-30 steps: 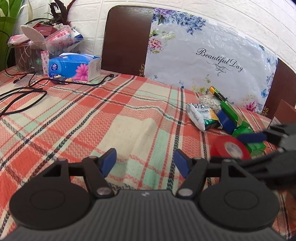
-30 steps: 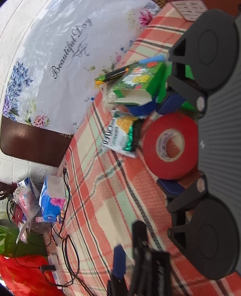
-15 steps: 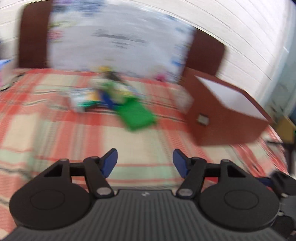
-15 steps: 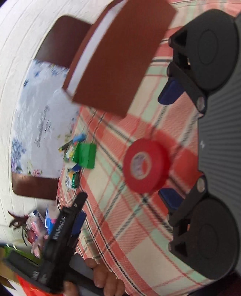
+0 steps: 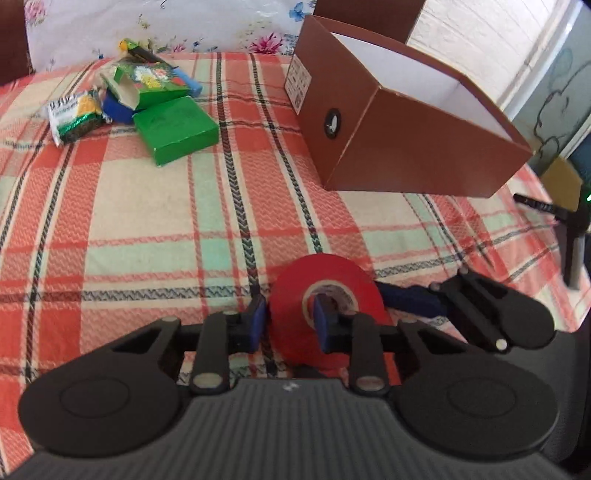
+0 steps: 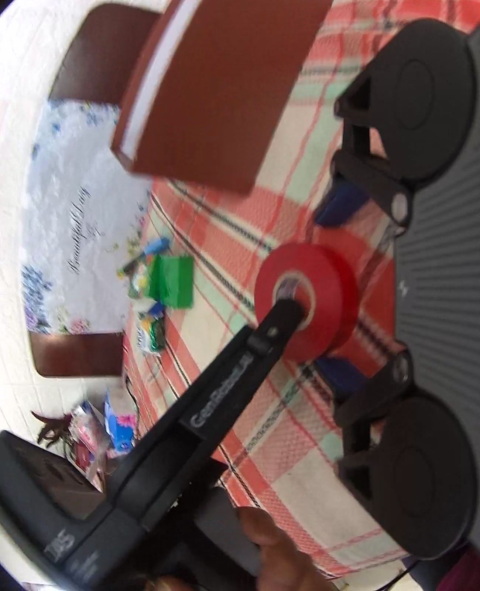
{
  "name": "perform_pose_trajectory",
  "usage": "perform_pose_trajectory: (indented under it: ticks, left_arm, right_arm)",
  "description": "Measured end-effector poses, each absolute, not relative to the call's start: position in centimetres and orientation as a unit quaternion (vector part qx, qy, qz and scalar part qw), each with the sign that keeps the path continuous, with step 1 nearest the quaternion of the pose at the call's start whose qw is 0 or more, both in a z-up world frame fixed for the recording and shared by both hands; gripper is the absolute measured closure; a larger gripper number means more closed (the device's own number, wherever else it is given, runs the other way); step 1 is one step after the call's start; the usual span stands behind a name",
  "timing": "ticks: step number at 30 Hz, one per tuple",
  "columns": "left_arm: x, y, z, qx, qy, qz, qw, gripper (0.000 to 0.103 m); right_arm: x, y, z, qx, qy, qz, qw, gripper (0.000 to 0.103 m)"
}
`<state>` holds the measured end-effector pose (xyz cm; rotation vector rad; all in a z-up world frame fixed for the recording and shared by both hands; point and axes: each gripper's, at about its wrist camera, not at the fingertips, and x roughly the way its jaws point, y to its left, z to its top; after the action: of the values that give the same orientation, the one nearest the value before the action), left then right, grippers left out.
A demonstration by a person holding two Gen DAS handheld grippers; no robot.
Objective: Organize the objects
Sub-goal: 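Lower the red tape roll into the brown box and open the left gripper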
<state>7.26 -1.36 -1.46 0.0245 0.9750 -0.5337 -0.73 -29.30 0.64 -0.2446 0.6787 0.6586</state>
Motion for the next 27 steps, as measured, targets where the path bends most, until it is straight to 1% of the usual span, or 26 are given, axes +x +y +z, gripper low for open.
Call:
perform_pose_trajectory:
  ticks: [3,8,10,14,21,24,26,27]
  left_arm:
    - [7.2,-2.2,1.2,0.021,0.446,-0.261,0.856,0.074]
    - [8.8,-6.6,8.4,0.038,0.358,-0.307,0.881,0.075]
    - [10.3,-9.4,9.7,0.043,0.333,-0.323,0.885,0.074]
    - [14.3,-15.0,9.8,0.035,0.340,-0.342,0.876,0.075]
    - [18.6,-20.7,6.9,0.051,0.366,-0.335,0.867,0.075]
    - [19.4,-21.0,6.1,0.056,0.377,-0.320,0.867,0.075]
    - [19.0,-20.8,6.2,0.058,0.374,-0.315,0.870,0.075]
    - [18.7,-20.6,6.4,0.061,0.372,-0.313,0.872,0.075]
  right_arm:
    - [-0.8,-29.4,1.3,-0.113,0.312,0.310,0.891,0.030]
    - [-0.9,-32.5,6.4,-0.114,0.206,0.249,0.940,0.030]
    - [0.8,-34.2,8.2,-0.114,0.179,0.217,0.953,0.030]
    - [5.2,-37.9,10.1,-0.100,0.180,0.169,0.964,0.030]
    - [12.5,-42.1,8.3,-0.089,0.242,0.146,0.955,0.029]
    - [13.9,-42.9,7.3,-0.072,0.249,0.149,0.954,0.015]
    - [13.7,-43.3,7.2,-0.063,0.246,0.147,0.956,0.020]
    - [13.2,-43.3,7.2,-0.061,0.240,0.141,0.958,0.024]
